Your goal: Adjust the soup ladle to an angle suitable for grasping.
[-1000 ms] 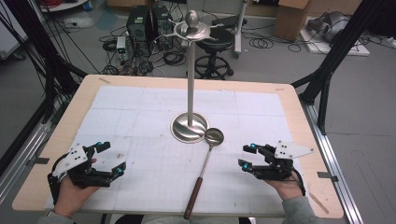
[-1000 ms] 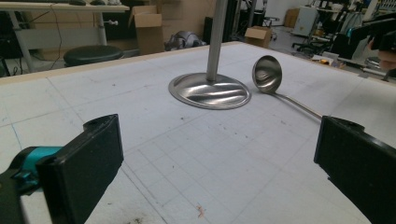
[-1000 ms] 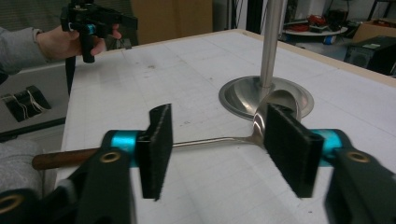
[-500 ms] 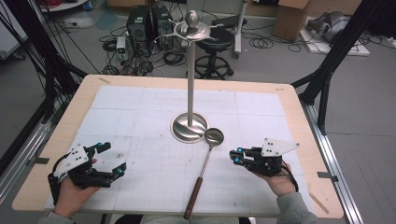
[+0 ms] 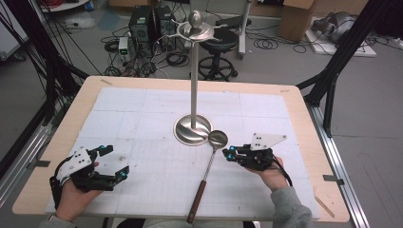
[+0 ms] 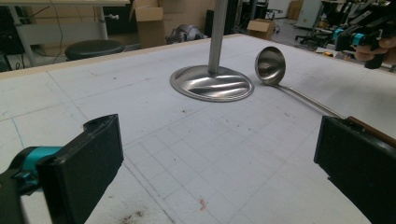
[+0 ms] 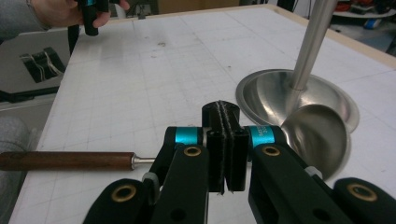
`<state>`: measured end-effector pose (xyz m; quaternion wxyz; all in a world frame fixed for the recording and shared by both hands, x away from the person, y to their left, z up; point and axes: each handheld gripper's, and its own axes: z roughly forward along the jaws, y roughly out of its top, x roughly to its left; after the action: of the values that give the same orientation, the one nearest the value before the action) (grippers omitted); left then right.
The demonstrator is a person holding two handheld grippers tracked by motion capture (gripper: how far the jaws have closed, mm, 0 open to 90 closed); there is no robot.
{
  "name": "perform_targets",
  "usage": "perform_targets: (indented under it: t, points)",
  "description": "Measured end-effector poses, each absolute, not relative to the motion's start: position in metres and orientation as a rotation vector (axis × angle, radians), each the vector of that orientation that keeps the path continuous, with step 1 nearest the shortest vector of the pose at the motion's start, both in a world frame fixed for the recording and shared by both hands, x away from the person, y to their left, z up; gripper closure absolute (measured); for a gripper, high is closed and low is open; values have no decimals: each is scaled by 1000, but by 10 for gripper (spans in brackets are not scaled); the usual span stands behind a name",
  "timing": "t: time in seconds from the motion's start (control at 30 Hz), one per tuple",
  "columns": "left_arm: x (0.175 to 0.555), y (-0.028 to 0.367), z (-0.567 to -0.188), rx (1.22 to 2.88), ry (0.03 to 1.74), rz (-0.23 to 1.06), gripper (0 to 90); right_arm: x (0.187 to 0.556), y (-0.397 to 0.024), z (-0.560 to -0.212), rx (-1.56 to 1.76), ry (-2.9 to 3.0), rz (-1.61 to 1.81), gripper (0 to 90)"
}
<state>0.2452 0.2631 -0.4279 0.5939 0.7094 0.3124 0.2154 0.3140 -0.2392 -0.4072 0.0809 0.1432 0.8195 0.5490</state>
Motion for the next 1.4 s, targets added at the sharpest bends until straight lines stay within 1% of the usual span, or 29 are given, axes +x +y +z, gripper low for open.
perform_targets:
  t: [0.23, 0.53, 0.87, 1.4]
  points:
    - [244, 263, -428, 1649, 724, 497, 18, 320, -223, -410, 407, 2499, 1589, 893]
    - [243, 264, -430, 1659, 737, 494, 18, 333, -197, -424, 407, 2592, 1468, 892]
    - [244, 264, -433, 1667, 750, 493, 18, 347, -184, -439, 425, 2640, 1400, 892]
    - [236, 272, -434, 1658, 783, 514, 18, 361, -170, -447, 455, 2669, 1291, 892]
